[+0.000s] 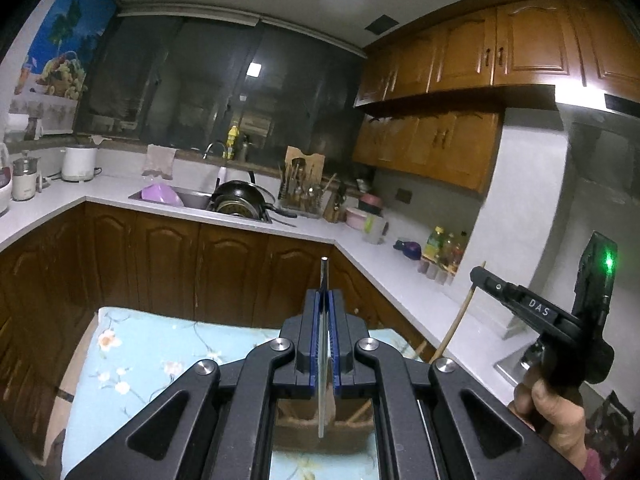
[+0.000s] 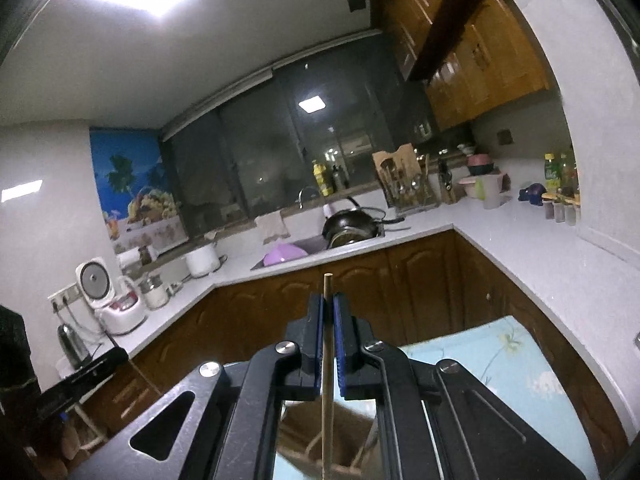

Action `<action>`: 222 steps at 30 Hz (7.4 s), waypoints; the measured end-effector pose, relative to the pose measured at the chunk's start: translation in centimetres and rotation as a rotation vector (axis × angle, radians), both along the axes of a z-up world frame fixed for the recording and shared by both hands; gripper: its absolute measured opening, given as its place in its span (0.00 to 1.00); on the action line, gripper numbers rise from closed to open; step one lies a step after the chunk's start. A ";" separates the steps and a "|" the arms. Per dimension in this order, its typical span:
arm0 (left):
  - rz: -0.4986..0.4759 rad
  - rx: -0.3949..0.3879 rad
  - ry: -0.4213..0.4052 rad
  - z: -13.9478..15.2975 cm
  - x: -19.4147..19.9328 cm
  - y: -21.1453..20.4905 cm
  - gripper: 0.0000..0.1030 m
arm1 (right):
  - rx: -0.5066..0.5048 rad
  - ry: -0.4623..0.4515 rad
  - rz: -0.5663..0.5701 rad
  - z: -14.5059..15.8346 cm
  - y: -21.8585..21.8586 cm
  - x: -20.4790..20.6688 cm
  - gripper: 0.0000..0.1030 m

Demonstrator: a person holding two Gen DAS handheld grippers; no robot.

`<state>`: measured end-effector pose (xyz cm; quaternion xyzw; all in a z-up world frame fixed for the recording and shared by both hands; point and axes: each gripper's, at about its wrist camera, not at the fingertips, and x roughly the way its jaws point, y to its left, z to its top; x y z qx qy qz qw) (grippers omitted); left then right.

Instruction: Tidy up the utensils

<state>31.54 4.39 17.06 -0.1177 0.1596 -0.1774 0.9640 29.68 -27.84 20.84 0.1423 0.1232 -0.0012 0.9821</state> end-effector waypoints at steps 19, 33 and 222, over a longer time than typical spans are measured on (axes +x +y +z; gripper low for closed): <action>0.036 0.057 0.057 -8.5 5.9 -4.5 0.03 | -0.029 0.002 -0.011 -9.0 1.1 1.9 0.05; 0.046 0.073 0.117 -9.0 5.6 -4.5 0.03 | -0.041 0.038 -0.057 -10.3 0.5 0.4 0.05; 0.293 0.335 0.038 -15.6 -33.2 -4.4 0.99 | -0.194 0.065 -0.083 -19.5 7.3 -30.7 1.00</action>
